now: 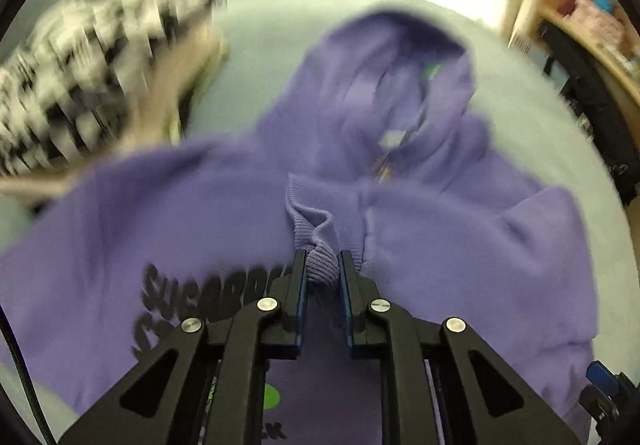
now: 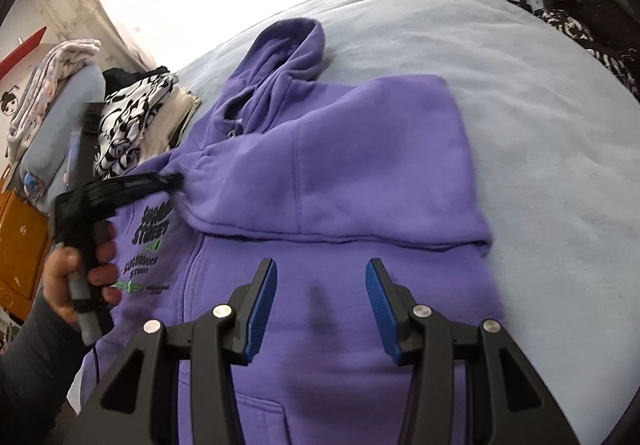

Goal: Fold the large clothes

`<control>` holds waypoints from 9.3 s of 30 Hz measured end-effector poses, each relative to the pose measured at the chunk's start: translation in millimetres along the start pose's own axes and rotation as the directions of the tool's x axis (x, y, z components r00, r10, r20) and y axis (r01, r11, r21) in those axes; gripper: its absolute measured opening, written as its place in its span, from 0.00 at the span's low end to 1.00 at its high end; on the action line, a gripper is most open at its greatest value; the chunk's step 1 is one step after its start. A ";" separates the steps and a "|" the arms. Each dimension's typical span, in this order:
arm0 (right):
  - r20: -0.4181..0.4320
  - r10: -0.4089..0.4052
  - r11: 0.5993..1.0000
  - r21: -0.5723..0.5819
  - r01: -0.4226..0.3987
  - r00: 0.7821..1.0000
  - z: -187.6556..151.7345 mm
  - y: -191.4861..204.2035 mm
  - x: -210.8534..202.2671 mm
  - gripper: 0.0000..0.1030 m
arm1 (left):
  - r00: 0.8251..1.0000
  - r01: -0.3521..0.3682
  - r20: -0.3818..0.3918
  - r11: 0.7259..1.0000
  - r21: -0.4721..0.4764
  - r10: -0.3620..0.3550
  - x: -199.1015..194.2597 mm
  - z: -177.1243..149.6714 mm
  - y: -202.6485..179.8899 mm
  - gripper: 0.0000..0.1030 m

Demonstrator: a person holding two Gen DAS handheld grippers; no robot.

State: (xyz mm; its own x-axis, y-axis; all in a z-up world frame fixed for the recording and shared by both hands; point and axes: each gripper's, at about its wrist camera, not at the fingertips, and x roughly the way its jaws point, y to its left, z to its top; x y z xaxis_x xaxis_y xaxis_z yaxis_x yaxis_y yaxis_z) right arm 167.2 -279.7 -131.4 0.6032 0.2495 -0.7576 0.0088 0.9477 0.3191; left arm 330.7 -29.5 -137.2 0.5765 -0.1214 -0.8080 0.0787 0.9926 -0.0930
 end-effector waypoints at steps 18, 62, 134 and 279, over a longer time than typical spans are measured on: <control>0.008 -0.084 0.996 0.027 0.083 0.996 65.9 -45.9 -0.8 0.69 | 0.996 0.051 -0.069 0.988 -0.147 -0.062 -22.1 -56.9 65.7 0.76; -0.077 -0.249 0.968 -0.006 0.249 0.966 53.4 -75.2 7.3 0.32 | 0.991 0.009 -0.131 0.998 0.057 -0.001 4.2 -46.1 48.6 0.27; -0.048 -0.132 0.989 0.058 0.135 0.990 -41.3 42.0 -51.7 0.33 | 0.999 0.045 -0.005 0.999 -0.009 -0.045 -132.2 -126.6 17.6 0.32; 0.285 -0.118 0.541 -0.785 0.302 0.951 12.3 280.5 11.2 0.11 | 0.992 0.099 -0.062 0.976 -0.194 -0.113 -118.1 -146.8 179.0 0.76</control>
State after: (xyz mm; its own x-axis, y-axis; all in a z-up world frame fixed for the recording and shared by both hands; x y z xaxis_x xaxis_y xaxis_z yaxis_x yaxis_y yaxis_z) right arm 186.2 -13.6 -43.4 0.7998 0.0684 -0.5963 -0.4390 0.7442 -0.5035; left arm 157.4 163.9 -143.7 0.5126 -0.2319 -0.8267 -0.0237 0.9586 -0.2836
